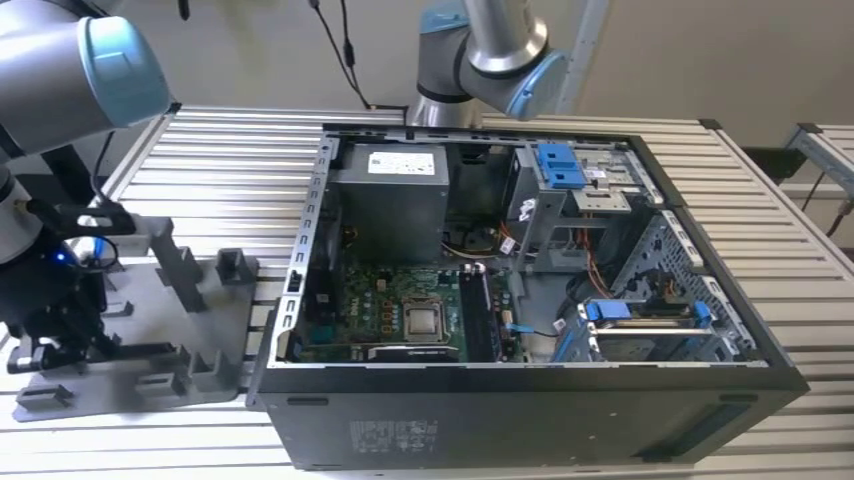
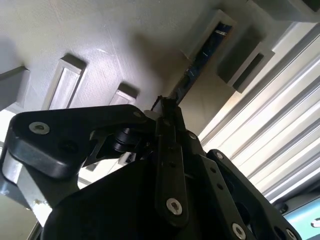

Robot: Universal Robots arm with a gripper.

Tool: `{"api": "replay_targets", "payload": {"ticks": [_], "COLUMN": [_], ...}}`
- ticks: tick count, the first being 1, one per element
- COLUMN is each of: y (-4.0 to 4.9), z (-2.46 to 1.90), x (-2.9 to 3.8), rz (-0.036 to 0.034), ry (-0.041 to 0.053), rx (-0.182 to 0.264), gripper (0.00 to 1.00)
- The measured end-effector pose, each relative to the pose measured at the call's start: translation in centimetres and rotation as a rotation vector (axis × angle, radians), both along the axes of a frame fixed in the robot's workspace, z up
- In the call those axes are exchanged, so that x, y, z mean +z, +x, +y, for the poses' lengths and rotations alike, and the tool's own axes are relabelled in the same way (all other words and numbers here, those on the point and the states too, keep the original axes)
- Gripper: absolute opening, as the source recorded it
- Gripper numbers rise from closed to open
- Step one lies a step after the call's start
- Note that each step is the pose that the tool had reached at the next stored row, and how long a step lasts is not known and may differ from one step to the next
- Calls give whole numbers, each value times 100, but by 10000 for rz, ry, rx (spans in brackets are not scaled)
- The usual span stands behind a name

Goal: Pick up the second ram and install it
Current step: 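Pick up the second ram and move it above second insertion slot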

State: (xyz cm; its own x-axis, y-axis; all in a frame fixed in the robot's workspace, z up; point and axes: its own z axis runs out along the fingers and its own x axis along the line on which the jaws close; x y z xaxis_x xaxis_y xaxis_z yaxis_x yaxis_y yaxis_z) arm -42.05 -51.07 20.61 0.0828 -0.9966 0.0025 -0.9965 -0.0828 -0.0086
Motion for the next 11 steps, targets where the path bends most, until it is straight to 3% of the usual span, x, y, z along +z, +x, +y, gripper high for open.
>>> {"api": "replay_targets", "payload": {"ticks": [11], "y": [0], "z": [0], "x": [139], "rz": [-1], "ry": [0], "rx": [-1], "gripper": [14]}}
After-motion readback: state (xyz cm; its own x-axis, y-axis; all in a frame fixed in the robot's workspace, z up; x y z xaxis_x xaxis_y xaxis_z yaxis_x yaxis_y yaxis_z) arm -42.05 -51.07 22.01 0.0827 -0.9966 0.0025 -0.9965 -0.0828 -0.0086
